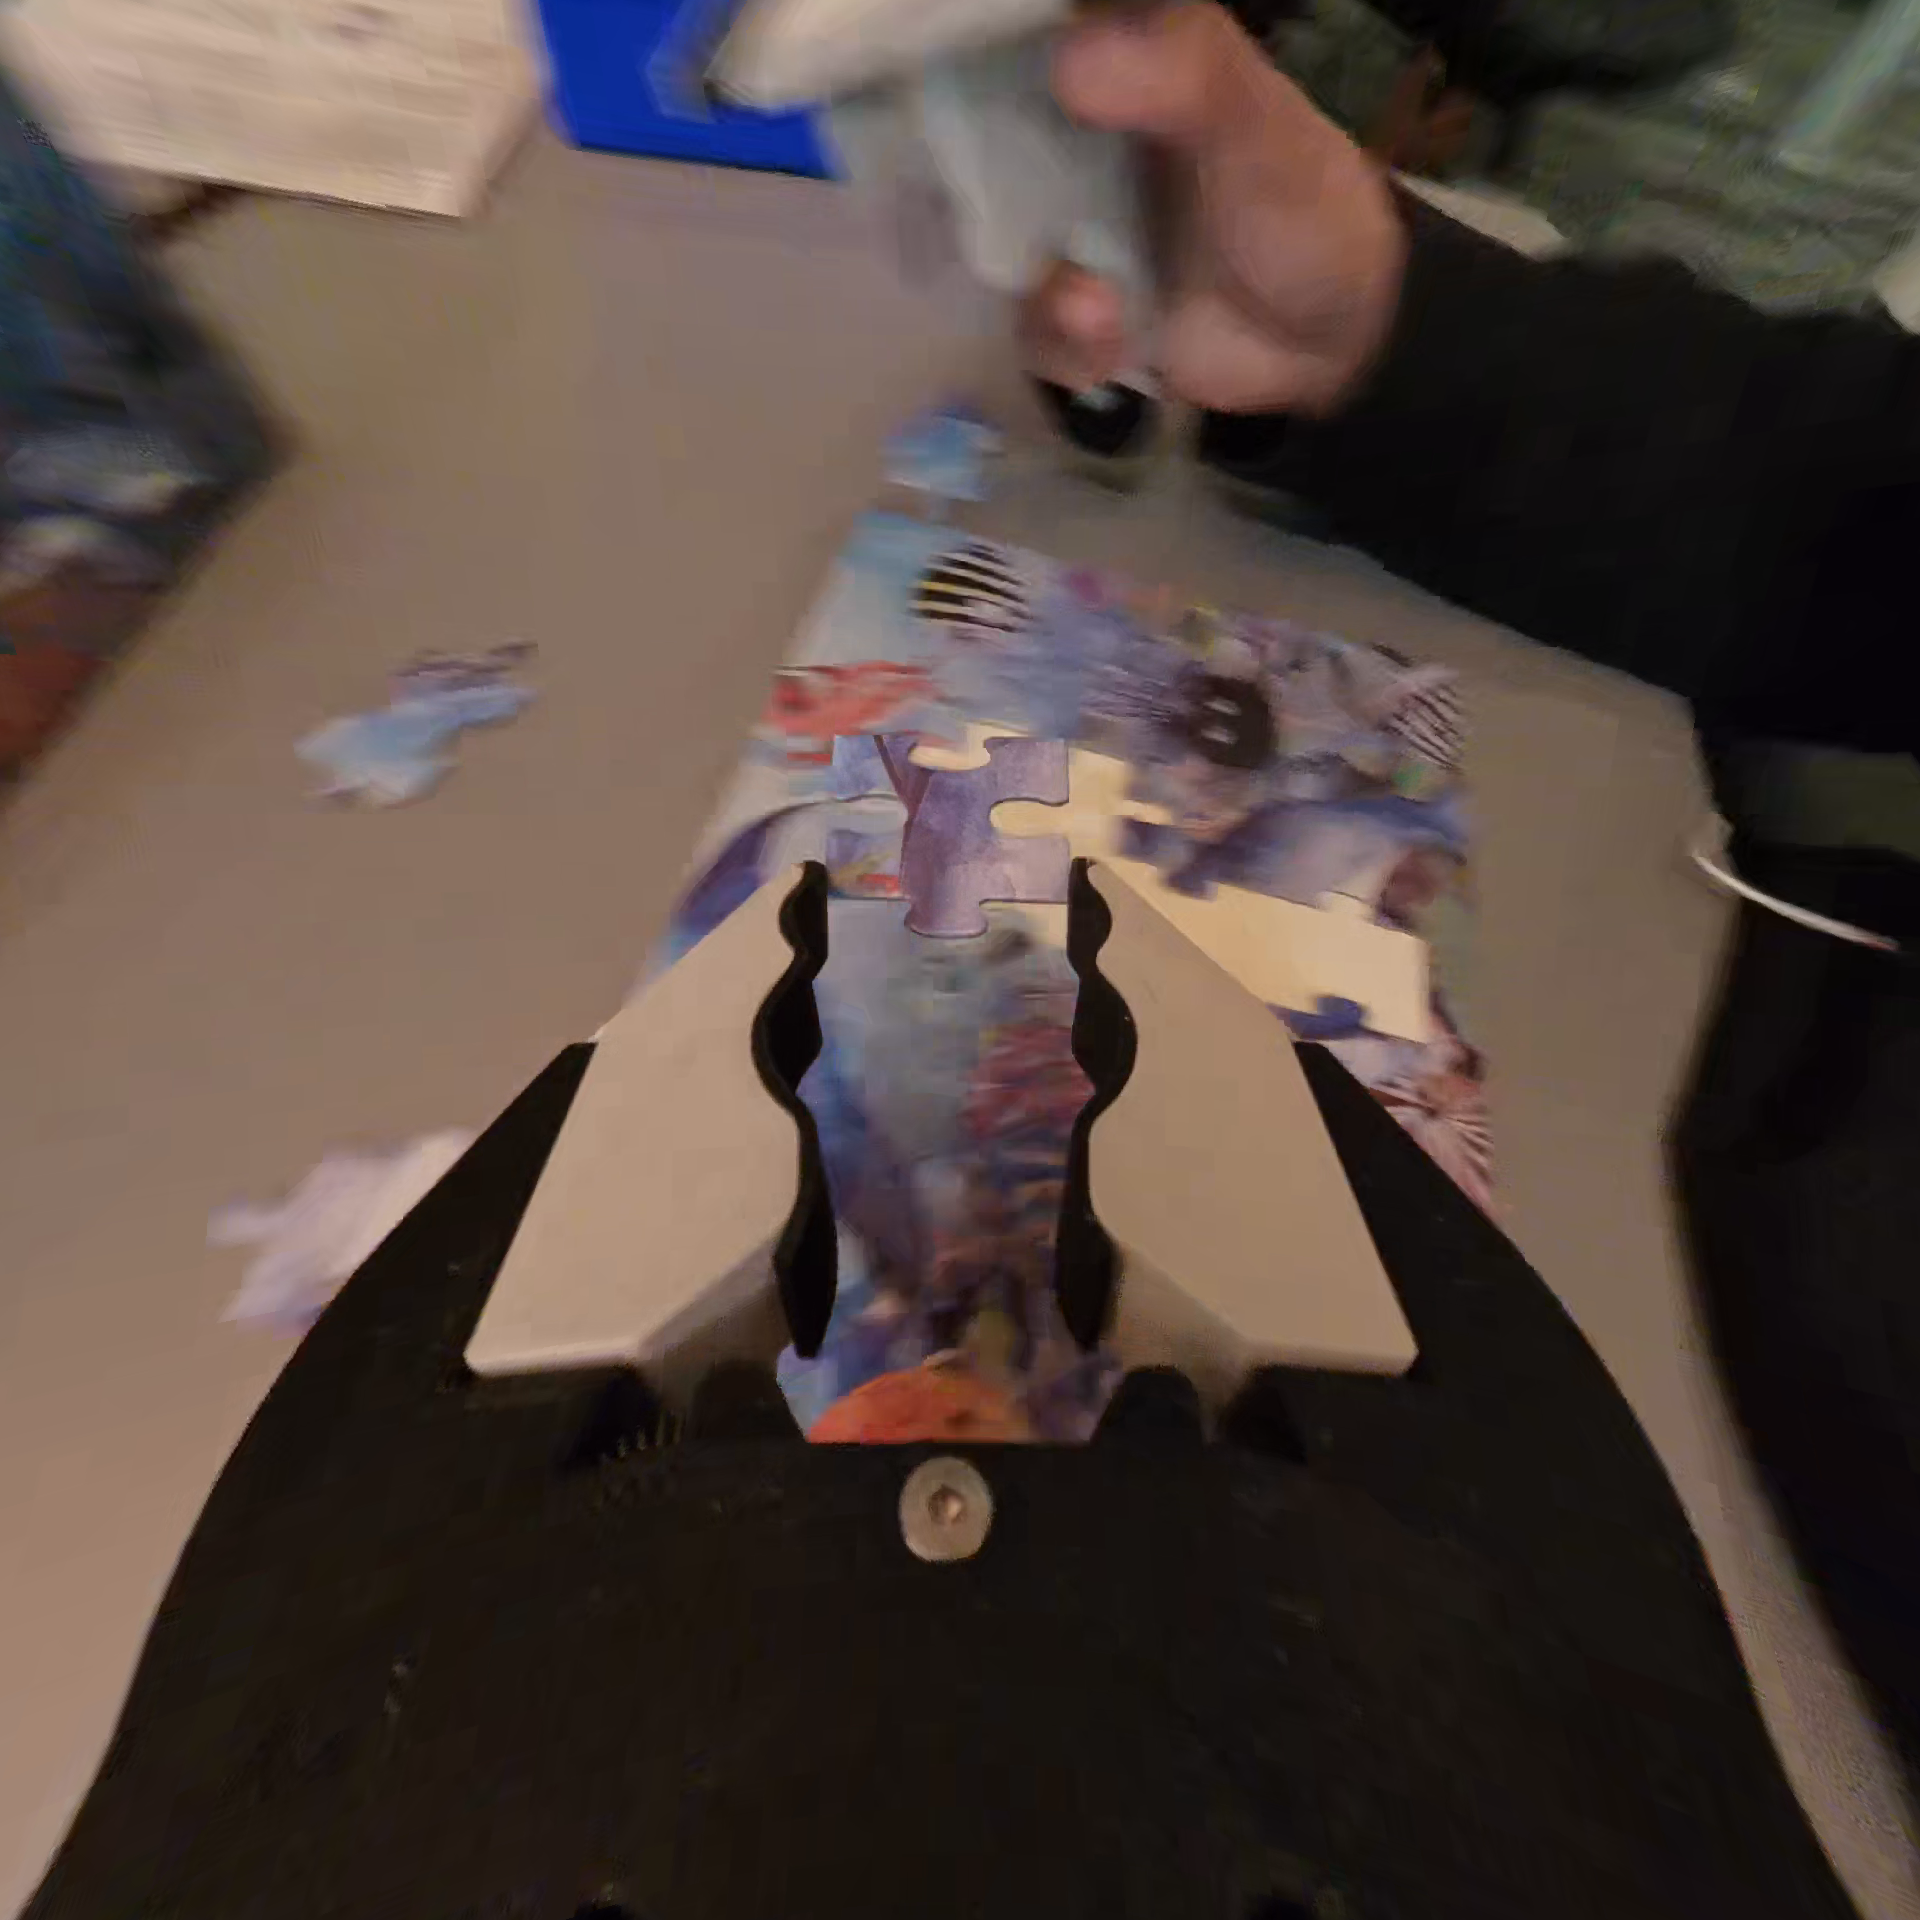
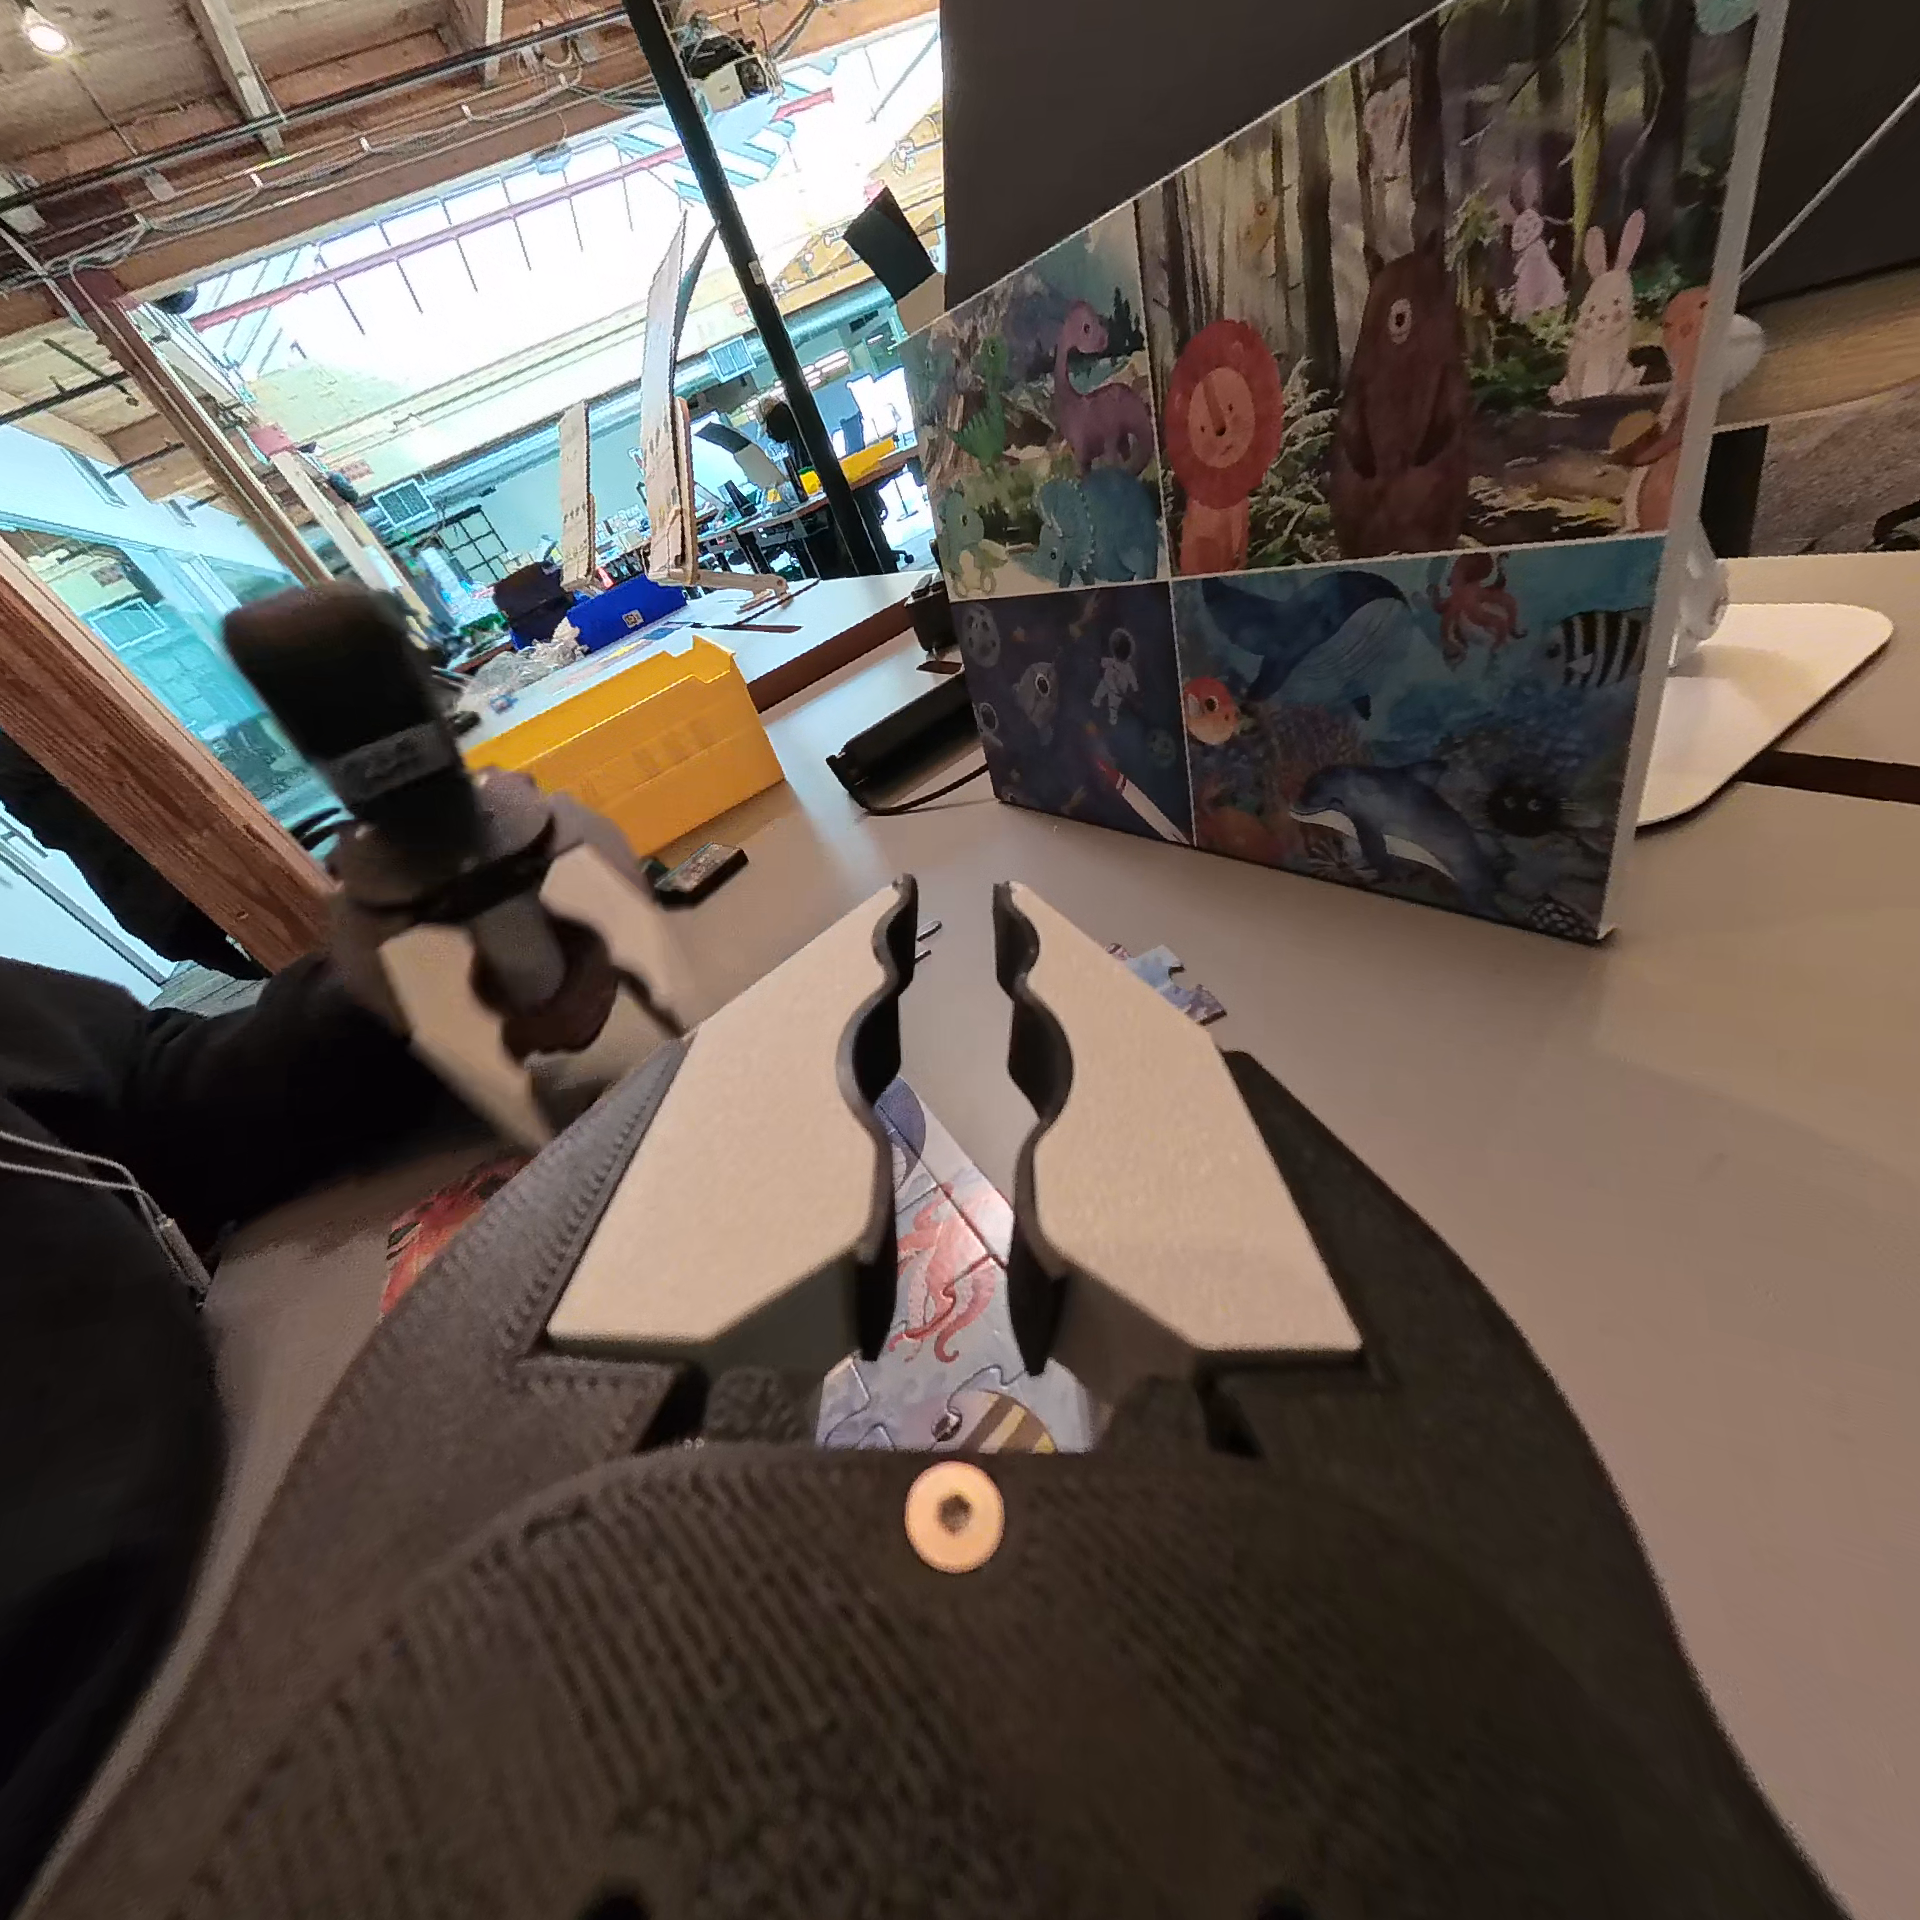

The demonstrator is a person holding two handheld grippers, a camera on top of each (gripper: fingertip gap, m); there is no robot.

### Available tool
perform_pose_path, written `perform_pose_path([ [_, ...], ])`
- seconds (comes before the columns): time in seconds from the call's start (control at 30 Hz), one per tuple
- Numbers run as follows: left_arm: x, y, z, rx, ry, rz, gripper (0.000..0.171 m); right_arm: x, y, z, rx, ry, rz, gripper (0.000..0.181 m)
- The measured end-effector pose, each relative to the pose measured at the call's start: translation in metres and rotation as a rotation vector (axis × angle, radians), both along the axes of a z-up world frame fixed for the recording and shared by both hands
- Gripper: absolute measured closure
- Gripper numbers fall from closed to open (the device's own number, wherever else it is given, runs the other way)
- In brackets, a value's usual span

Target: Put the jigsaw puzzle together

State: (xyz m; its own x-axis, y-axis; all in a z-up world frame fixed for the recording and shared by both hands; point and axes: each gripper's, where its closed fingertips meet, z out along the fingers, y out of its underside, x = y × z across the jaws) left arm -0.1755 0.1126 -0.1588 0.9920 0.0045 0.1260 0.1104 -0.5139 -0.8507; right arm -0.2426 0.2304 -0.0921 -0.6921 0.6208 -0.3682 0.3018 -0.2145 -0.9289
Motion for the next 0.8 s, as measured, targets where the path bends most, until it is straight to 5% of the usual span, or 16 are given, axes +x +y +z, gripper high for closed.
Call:
perform_pose_path([
  [0.17,0.055,0.017,-0.037,-0.173,0.148,-0.178,0.126,0.001,0.002,0.005,-0.007,0.013,-0.005,0.169],
  [0.8,0.064,0.01,-0.055,-0.246,0.097,-0.229,0.126,0.001,0.001,0.002,-0.006,0.004,-0.002,0.168],
])
